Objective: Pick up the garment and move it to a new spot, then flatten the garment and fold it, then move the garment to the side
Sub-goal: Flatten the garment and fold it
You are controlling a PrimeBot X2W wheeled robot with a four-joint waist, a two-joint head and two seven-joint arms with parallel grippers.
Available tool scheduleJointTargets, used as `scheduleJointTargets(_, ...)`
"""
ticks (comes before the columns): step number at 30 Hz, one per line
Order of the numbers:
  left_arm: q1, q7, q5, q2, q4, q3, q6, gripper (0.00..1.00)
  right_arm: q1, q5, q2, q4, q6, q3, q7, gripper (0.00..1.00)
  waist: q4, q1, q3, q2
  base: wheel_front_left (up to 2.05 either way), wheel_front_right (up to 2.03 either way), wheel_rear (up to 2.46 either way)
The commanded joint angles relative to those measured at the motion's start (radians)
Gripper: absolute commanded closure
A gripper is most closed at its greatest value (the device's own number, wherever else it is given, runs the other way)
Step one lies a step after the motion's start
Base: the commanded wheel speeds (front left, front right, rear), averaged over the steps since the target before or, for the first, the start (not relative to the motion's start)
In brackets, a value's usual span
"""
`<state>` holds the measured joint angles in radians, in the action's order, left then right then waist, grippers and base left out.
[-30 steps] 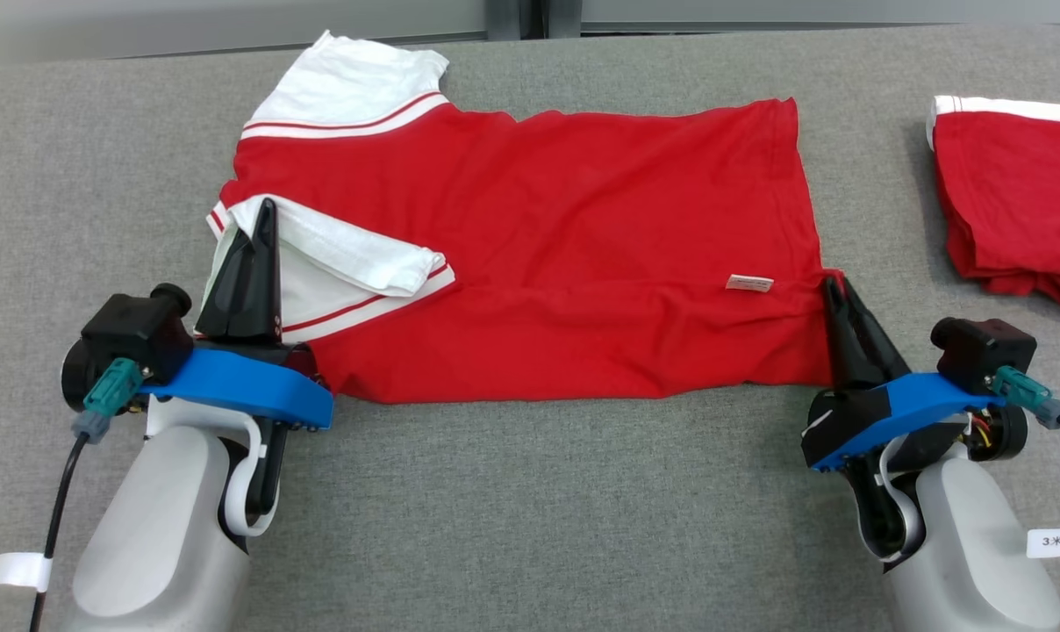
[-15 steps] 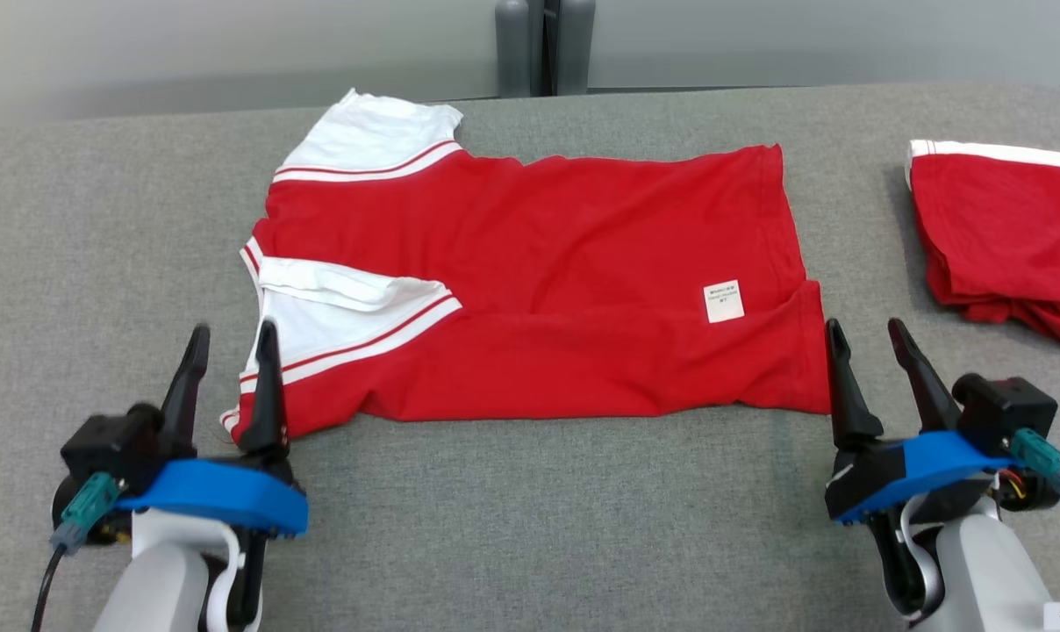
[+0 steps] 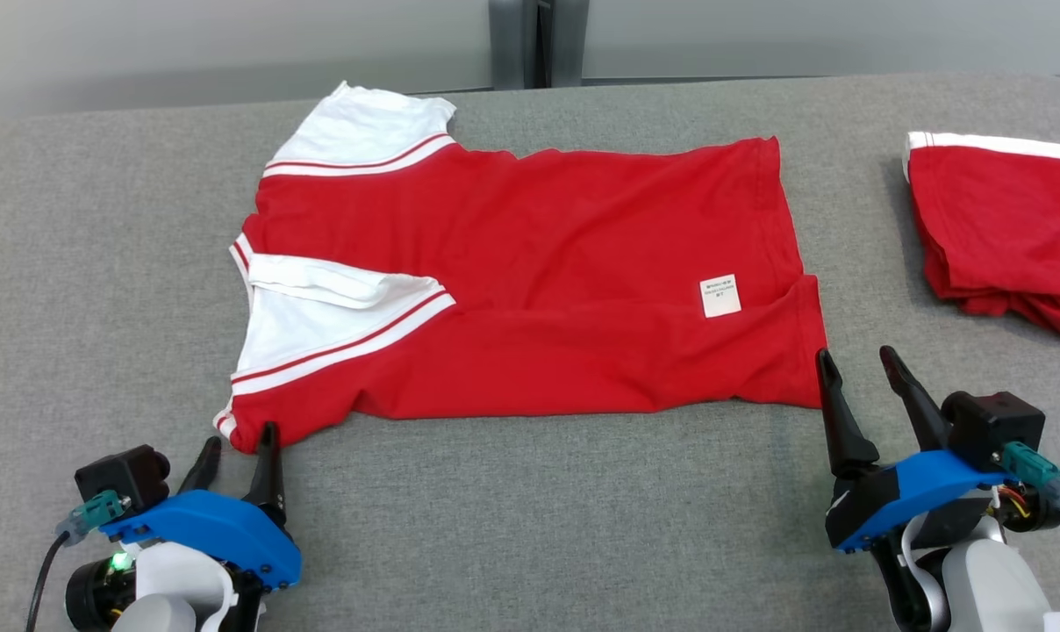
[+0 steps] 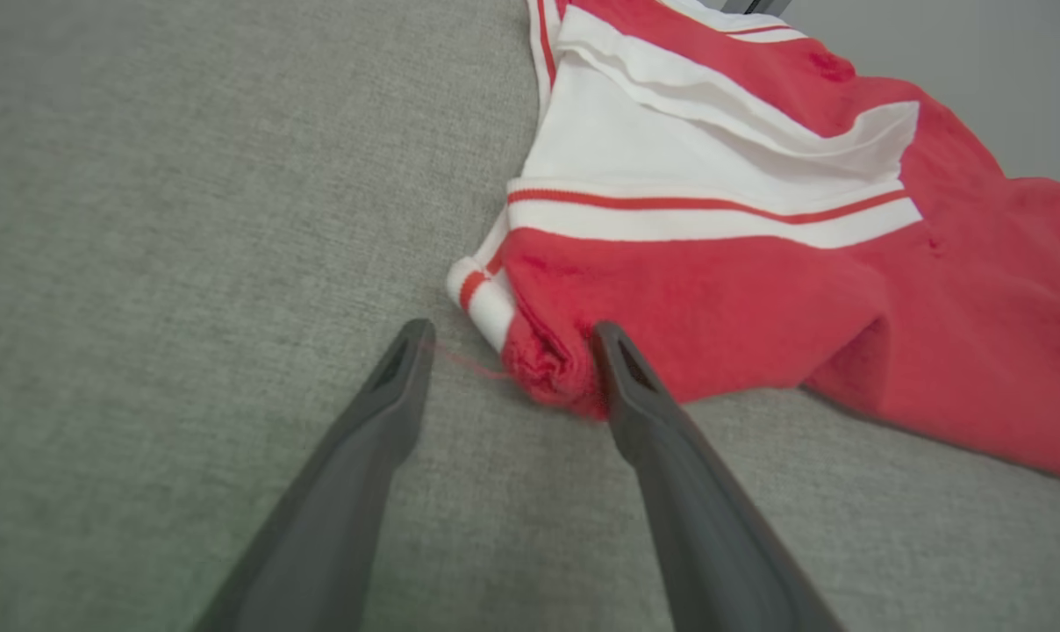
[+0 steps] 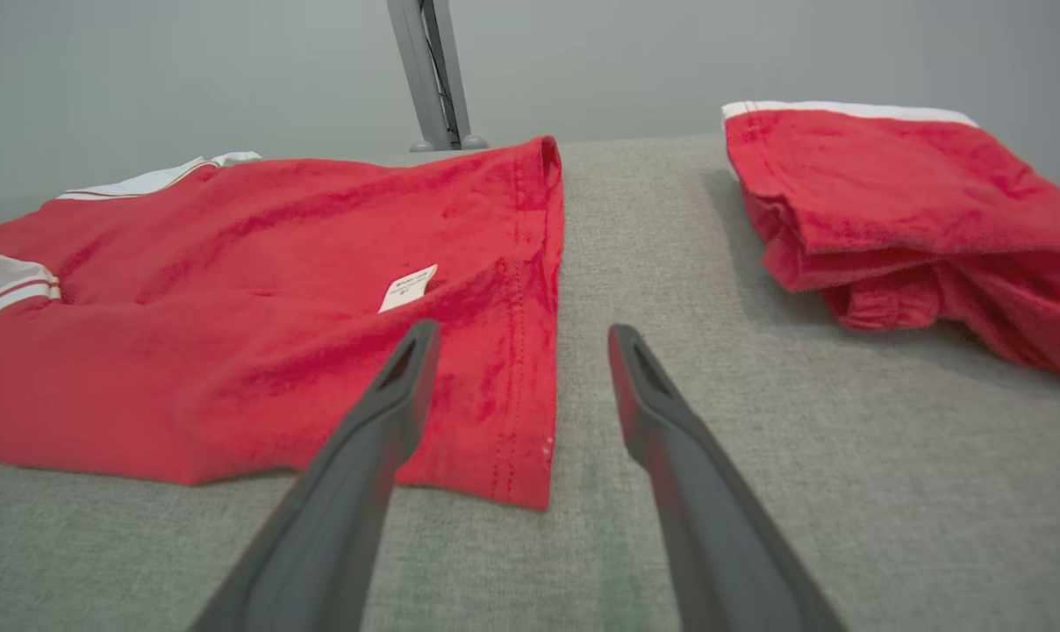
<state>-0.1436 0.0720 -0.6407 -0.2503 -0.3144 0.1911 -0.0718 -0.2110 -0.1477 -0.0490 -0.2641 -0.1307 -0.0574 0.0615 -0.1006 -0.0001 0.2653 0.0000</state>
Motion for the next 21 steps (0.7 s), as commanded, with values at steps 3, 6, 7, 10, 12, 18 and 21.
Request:
scheduleJointTargets(3,-0.014,0.011,-0.017,0.004,-0.005,-0.002,0.011,0.00,-0.014,-0.005,-0.003,-0.025,0.000,-0.009,-0.015,0.00,-0.005,0.0001,0.011,0.0000,0.00,0.00,0.00)
scheduleJointTargets(6,-0.025,-0.011,-0.020,0.008,0.001,-0.001,0.025,0.91,-0.029,-0.024,-0.003,-0.066,0.000,-0.012,-0.022,0.00,-0.004,0.0001,0.016,0.0000,0.00,0.00,0.00)
scheduleJointTargets(7,-0.027,-0.018,-0.019,0.007,0.002,0.001,0.029,1.00,-0.035,-0.030,-0.003,-0.081,0.000,-0.011,-0.021,0.00,-0.002,0.0001,0.017,0.0000,0.00,0.00,0.00)
scheduleJointTargets(10,-0.041,-0.039,-0.015,0.008,0.013,0.001,0.038,1.00,-0.057,-0.044,-0.003,-0.132,0.000,-0.006,-0.017,0.00,0.005,0.0001,0.020,0.0000,0.00,0.00,0.00)
scheduleJointTargets(12,-0.047,-0.057,-0.011,0.006,0.017,-0.002,0.043,1.00,-0.075,-0.053,-0.003,-0.173,0.000,0.003,-0.021,0.00,0.011,0.0001,0.021,0.0000,0.00,0.00,0.00)
scheduleJointTargets(18,-0.051,-0.080,-0.011,0.010,0.016,0.002,0.049,1.00,-0.128,-0.106,-0.003,-0.307,0.000,0.027,-0.030,0.58,0.024,0.0001,0.017,0.0000,0.00,0.00,0.00)
scheduleJointTargets(21,-0.054,-0.095,-0.011,0.013,0.016,0.005,0.054,1.00,-0.153,-0.134,0.000,-0.372,0.000,0.049,-0.009,1.00,0.031,0.0001,0.007,0.0000,0.00,0.00,0.00)
